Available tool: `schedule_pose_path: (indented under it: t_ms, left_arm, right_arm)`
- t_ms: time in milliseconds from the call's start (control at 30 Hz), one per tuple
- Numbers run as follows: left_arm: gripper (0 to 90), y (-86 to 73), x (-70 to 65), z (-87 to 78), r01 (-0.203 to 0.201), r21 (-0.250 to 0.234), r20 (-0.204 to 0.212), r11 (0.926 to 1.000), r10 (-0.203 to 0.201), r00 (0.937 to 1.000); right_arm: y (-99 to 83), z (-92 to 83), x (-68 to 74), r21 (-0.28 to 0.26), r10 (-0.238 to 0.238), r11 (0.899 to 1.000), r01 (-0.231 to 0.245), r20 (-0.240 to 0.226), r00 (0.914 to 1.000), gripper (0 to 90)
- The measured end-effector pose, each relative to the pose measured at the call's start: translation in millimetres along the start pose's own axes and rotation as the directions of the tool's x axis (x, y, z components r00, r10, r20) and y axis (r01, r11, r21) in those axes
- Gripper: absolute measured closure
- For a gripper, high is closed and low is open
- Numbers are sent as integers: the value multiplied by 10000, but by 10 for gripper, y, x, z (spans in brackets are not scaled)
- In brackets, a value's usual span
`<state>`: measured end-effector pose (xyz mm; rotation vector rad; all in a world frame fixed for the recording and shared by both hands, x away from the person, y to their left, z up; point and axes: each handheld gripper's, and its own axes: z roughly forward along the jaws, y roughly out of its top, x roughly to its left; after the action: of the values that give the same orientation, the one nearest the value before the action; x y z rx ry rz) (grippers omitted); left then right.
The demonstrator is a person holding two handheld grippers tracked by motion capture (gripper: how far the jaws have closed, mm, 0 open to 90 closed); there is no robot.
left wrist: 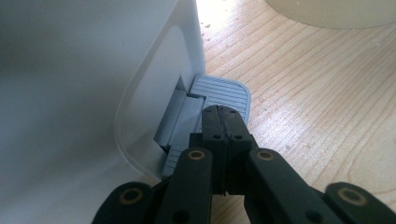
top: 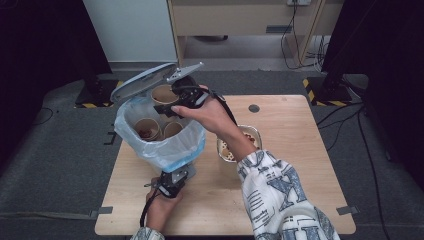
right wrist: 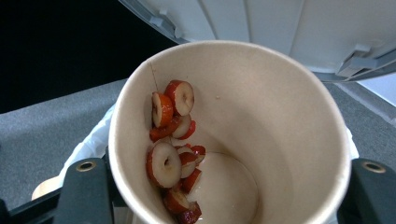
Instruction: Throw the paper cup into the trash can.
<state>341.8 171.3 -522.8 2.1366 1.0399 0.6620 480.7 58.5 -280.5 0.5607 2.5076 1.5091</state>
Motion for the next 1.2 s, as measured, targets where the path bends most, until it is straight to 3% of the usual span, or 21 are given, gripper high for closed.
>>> schedule_pose_path:
  t_ms: [367,933,1000,1067,1133,1200]
  left_arm:
    - [889,1,6,2,-41,-12,35,10000,41,10000]
    - [888,1,5,2,11,-12,35,10000,-11,10000]
    - [888,1,6,2,-6,-14,46,10000,6,10000]
    - [888,1,9,2,-25,-7,59,10000,26,10000]
    - [888,1,9,2,-21,-6,59,10000,21,10000]
    - [888,1,8,2,-7,-9,56,10000,7,10000]
  right_arm:
    - [-52,94,-4,126,26,9999,-27,29,10000,313]
    - [-49,317,-12,69,-158,9999,154,650,9978,290]
    - [-59,337,-28,32,-211,9998,209,784,9967,255]
    - [-71,349,-56,-69,-146,9999,154,1066,9942,137]
    - [-88,338,-85,-110,73,9999,-63,938,9956,107]
    - [-101,303,-88,-80,-120,9999,130,1170,9931,108]
